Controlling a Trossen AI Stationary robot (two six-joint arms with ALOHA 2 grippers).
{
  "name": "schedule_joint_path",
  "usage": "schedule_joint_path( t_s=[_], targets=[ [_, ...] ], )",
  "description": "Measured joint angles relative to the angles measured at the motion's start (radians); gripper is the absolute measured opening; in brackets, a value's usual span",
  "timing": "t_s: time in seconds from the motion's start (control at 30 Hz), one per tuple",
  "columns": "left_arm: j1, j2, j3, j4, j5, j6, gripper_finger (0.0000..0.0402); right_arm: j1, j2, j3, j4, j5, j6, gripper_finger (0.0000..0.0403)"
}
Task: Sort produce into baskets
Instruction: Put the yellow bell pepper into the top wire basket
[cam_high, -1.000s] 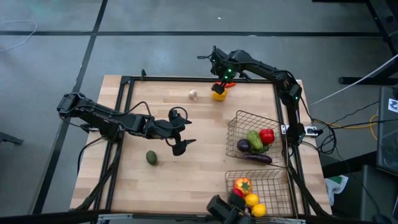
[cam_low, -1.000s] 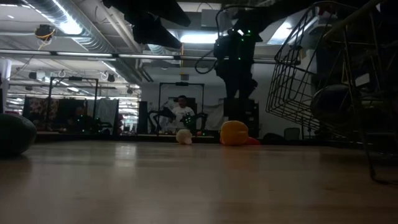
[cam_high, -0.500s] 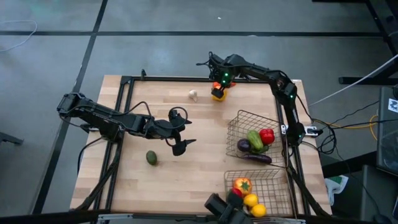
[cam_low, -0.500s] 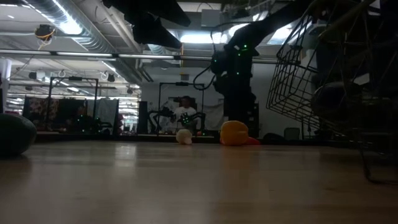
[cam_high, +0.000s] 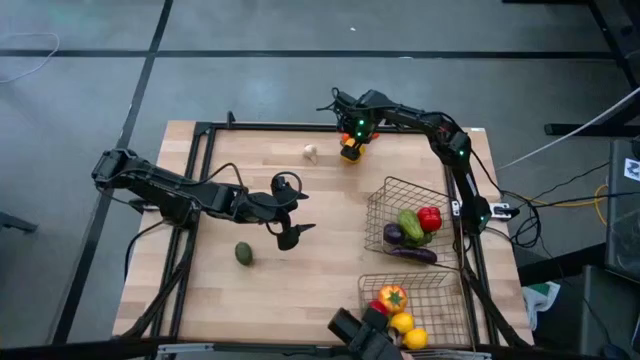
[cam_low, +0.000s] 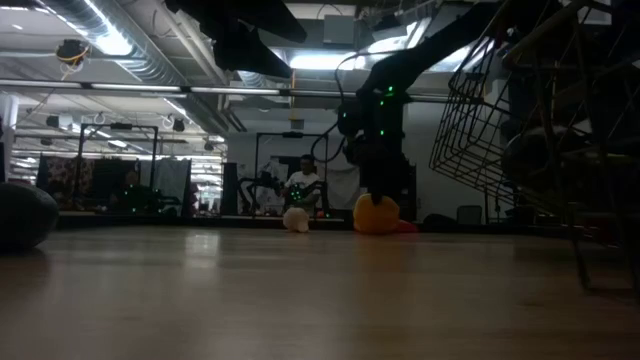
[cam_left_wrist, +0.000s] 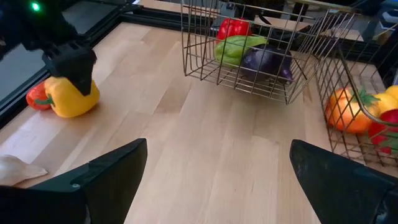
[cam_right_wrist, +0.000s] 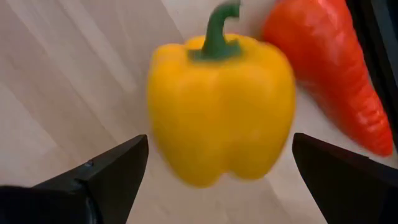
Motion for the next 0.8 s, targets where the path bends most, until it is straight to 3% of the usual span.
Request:
schedule_joint_path(
  t_s=[0.53,0.8],
  targets=[
    [0.0,0.0,0.0,0.0,0.0,0.0,0.0392,0.0,-0.005,0.005,0.023,-0.006,-0.026,0.0393],
    [0.0,0.0,0.0,0.0,0.0,0.0,0.0392,0.0,-0.005,0.005,0.035,-0.006,-0.026,0.0332]
  ],
)
